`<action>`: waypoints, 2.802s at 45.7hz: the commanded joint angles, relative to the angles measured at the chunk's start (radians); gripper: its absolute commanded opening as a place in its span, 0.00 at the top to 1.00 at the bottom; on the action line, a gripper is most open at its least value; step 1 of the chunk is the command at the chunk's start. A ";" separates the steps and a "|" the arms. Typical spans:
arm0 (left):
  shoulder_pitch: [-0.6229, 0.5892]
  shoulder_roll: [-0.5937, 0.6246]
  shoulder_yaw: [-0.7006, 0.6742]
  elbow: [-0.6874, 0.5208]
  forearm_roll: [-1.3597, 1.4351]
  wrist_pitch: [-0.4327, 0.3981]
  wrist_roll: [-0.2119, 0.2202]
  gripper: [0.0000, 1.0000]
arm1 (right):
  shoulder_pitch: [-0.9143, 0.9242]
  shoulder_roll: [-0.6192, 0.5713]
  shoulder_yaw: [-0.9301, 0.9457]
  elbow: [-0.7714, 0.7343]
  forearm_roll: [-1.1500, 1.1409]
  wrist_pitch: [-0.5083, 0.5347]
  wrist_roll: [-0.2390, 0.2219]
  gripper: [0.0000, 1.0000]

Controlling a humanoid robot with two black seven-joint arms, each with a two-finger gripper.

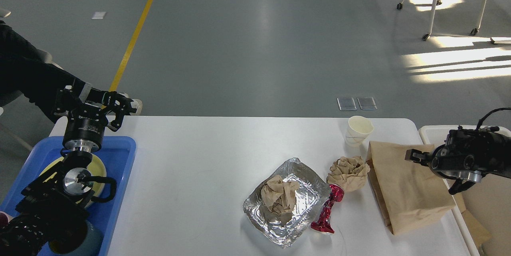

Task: Tidy desktop
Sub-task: 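Move the right gripper to the large brown paper bag and grasp it, then lift the large paper bag and drop it into the white bin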

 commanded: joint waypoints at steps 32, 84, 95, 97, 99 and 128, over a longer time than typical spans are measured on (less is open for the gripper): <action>0.000 0.000 0.000 0.000 0.000 0.000 0.000 0.03 | -0.128 0.021 0.010 -0.098 0.003 -0.051 0.044 0.74; 0.000 0.000 0.000 0.000 0.000 0.000 0.000 0.03 | 0.669 -0.415 0.026 0.226 0.005 0.337 0.154 1.00; 0.000 0.000 0.000 0.000 0.000 0.000 0.000 0.03 | 0.810 -0.483 0.178 0.214 0.016 0.531 0.148 1.00; 0.000 0.000 0.000 0.000 0.000 0.000 0.000 0.03 | 0.806 -0.484 0.184 0.211 0.014 0.532 0.147 1.00; 0.000 0.000 -0.001 0.000 0.000 0.000 0.000 0.03 | 0.789 -0.484 0.184 0.194 0.014 0.531 0.147 1.00; 0.000 0.000 0.000 0.000 0.000 0.000 0.000 0.03 | -0.119 -0.407 0.334 -0.456 0.189 0.377 0.150 1.00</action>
